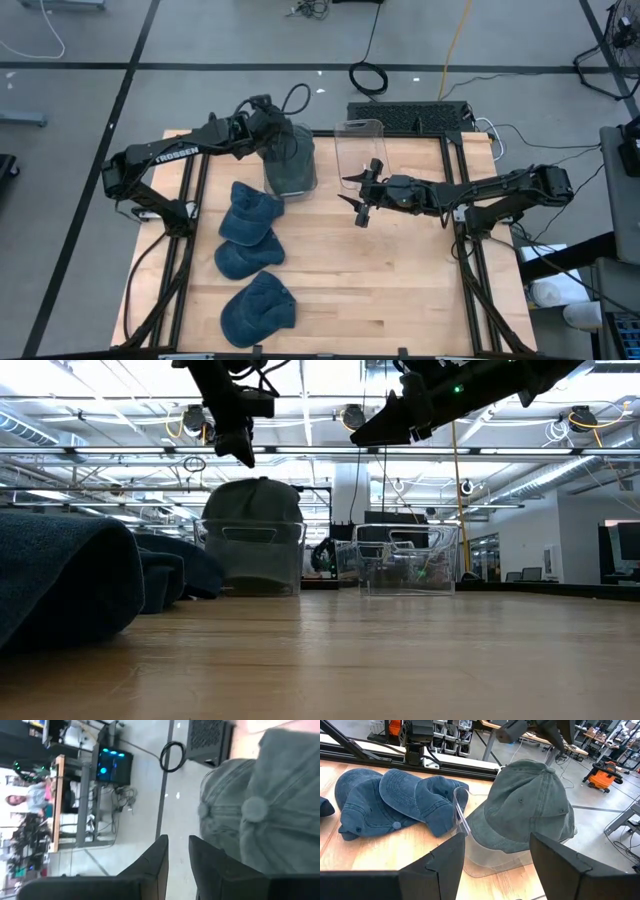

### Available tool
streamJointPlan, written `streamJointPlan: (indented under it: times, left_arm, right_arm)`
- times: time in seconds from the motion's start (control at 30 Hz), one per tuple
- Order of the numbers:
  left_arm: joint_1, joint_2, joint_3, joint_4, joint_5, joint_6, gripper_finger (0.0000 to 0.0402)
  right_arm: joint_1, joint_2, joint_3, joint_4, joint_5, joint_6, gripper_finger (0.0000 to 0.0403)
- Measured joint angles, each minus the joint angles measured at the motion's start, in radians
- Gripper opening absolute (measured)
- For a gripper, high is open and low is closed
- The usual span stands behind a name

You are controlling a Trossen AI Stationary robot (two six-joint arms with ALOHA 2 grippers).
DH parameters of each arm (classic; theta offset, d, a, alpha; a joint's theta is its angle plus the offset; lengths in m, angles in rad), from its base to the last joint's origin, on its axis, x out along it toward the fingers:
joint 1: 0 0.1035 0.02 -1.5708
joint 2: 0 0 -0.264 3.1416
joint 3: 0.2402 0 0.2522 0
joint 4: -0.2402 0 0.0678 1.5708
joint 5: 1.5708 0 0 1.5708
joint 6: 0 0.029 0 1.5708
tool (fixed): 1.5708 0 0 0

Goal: Pick & Place hat
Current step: Put the gray cap into the left transparent bin

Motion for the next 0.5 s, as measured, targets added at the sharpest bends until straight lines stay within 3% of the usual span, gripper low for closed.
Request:
streamJointPlan:
  times: [0.17,0.33,0.5]
  left_arm:
    - [-0.016,0.0,0.0,0.0,-0.009,-0.086,0.0085]
    - [-0.089,0.0,0.004,0.002,0.0,-0.309,0.0085]
    - [-0.133,-0.001,-0.024,-0.01,0.167,-0.361,0.0084]
  right_arm:
    - [0.0,0.0,0.0,0.0,0.0,0.0,0.021]
    - [0.0,0.0,0.0,0.001,0.0,0.0,0.021]
    - [0.0,0.0,0.0,0.005,0.0,0.0,0.021]
